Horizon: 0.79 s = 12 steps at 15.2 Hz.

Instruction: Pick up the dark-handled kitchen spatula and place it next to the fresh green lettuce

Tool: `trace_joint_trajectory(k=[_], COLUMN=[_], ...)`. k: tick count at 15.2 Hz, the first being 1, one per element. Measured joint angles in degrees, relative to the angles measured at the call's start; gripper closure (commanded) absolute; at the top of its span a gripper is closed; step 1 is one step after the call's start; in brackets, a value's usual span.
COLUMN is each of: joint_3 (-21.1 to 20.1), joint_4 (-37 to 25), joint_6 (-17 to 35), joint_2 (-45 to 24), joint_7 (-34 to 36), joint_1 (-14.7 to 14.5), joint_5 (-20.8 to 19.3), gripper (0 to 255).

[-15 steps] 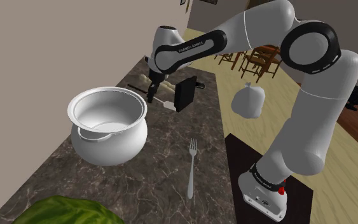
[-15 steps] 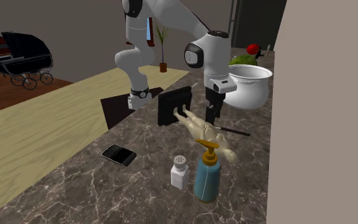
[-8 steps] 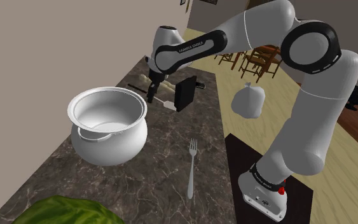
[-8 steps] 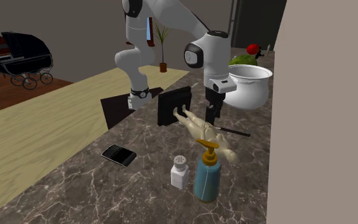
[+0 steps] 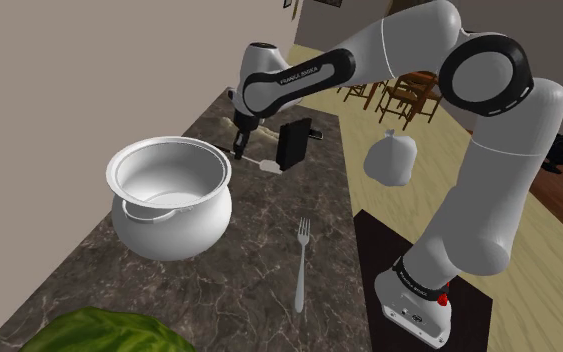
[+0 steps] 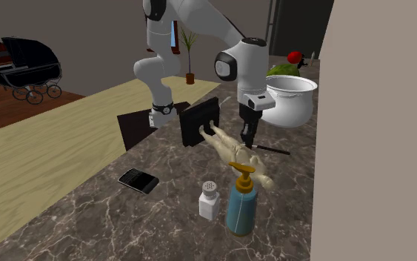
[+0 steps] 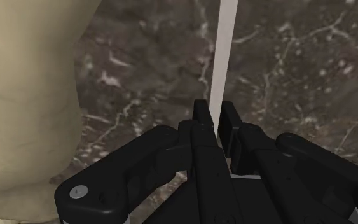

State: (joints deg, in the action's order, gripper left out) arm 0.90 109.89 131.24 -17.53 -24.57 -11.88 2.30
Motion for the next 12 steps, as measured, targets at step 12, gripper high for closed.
trace_joint_trajectory(k=[12], joint_3=[0.1], joint_4=[-2.3], joint_6=[-6.0], joint_2=[3.4], joint_7=[0.1], joint_1=[0.1], joint_5=[-0.1], gripper=[255])
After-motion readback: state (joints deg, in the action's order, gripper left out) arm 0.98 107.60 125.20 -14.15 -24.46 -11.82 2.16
